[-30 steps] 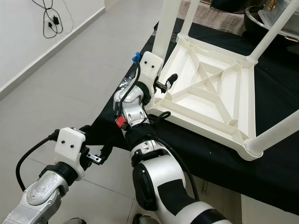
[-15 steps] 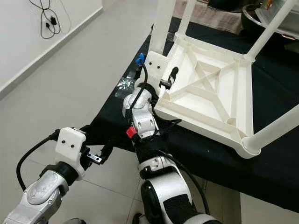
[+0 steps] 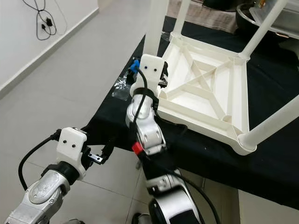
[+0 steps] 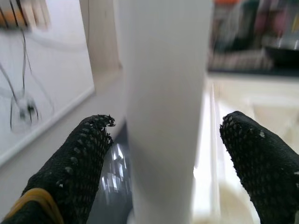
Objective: Building children table
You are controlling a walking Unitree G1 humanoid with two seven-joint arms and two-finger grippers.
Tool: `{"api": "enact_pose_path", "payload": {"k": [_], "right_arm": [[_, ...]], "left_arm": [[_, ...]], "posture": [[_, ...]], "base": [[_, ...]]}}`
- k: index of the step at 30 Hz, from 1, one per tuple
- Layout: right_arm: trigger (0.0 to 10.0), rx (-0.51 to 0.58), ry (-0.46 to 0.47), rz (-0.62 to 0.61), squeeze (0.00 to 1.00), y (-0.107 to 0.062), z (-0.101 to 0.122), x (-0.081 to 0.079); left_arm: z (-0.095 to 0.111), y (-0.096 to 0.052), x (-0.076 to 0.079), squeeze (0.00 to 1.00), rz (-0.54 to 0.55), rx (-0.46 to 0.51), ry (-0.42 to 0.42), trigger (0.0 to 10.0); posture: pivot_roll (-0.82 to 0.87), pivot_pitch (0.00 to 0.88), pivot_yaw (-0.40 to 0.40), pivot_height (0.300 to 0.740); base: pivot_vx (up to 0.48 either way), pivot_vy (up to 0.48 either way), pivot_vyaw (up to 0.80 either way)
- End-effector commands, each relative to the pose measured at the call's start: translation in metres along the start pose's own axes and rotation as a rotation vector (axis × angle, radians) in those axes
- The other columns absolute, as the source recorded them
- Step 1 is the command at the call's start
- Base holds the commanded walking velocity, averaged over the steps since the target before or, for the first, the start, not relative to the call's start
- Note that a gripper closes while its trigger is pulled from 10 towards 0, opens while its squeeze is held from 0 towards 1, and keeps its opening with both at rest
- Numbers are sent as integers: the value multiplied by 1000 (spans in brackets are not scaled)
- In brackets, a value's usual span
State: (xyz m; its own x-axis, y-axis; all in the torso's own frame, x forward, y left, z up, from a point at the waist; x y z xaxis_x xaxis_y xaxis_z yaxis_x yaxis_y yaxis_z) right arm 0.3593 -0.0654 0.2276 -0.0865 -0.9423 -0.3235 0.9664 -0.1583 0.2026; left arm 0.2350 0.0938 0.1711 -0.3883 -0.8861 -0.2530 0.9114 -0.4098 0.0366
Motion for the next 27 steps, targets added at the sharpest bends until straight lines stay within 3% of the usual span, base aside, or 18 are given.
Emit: {"api": "enact_pose_path", "payload": {"k": [1,5,10,19,22,24,27], "right_arm": [[10000,-126,65,7,0,-17,-25,-7],[10000,-185,54,133,0,-36,-31,-3],[10000,-191,30,152,0,-39,-32,3],[10000,-169,-9,342,0,-59,-24,28],[10000,-179,-97,326,0,-63,-28,58],[10000,-179,-97,326,0,-63,-28,58],[10000,-182,-184,260,0,-69,-29,94]], "left_arm": [[-4,-1,3,0,-10,-14,-4,10000],[-4,0,2,0,-6,-11,-5,10000],[-4,0,2,0,-6,-10,-4,10000],[-9,-2,-3,0,22,-24,-4,10000],[-13,-6,-11,0,96,-46,-1,10000],[-13,-6,-11,0,96,-46,-1,10000],[-19,-17,-26,0,214,-91,14,10000]], "posture": [[147,142,-124,740],[143,137,-126,740],[143,138,-125,740],[131,134,-120,740],[128,136,-120,740],[128,136,-120,740],[133,128,-113,740]], "base": [[0,0,0],[0,0,0],[0,0,0],[0,0,0],[0,0,0],[0,0,0],[0,0,0]]}}
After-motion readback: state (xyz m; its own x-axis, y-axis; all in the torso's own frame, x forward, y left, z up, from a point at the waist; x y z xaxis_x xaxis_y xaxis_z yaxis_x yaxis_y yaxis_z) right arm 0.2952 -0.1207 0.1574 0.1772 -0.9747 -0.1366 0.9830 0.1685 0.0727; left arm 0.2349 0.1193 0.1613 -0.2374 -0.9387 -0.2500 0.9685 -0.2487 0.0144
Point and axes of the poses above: a point about 5 cm out from each wrist's last joint towards the gripper, its own y axis pointing out of the wrist towards the gripper, its own z axis along the axis of the wrist's last joint, x = y × z, the point moved 2 cm from there along y, pointing out of the wrist towards the gripper, and after that the axes turned 11 degrees about y, right-handed, at the moved point
